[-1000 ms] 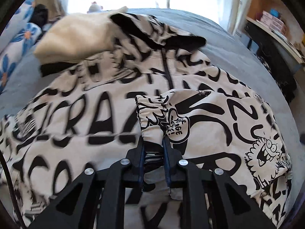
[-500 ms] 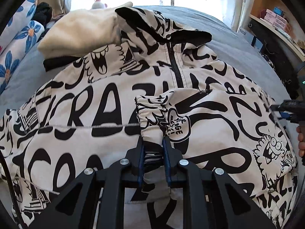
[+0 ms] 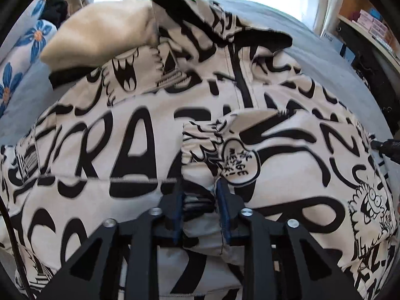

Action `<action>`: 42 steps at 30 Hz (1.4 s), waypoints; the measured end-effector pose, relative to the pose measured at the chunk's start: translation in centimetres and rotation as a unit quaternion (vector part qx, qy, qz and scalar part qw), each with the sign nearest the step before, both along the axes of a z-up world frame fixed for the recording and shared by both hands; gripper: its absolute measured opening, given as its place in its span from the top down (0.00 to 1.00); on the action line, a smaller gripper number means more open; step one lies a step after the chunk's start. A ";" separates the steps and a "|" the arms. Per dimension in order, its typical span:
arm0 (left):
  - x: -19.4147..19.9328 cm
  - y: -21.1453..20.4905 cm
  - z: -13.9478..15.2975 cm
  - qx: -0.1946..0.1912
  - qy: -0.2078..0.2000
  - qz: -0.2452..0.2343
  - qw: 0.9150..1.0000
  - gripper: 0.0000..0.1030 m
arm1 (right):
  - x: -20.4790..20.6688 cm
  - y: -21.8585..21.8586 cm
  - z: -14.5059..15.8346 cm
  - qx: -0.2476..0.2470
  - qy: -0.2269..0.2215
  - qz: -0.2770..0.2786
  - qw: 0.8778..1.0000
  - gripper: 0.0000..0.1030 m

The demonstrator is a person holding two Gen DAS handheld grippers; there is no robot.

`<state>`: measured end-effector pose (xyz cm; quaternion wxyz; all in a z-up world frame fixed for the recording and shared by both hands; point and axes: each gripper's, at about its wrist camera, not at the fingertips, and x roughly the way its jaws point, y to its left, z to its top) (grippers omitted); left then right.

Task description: Fold large clothes

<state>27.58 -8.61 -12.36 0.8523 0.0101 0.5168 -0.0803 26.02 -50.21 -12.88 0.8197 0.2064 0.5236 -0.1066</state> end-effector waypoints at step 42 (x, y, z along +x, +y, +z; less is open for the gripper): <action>-5.9 -0.4 5.9 -0.026 -0.043 -0.028 0.998 0.49 | -14.6 14.8 5.7 -0.005 -0.058 0.112 0.992 0.68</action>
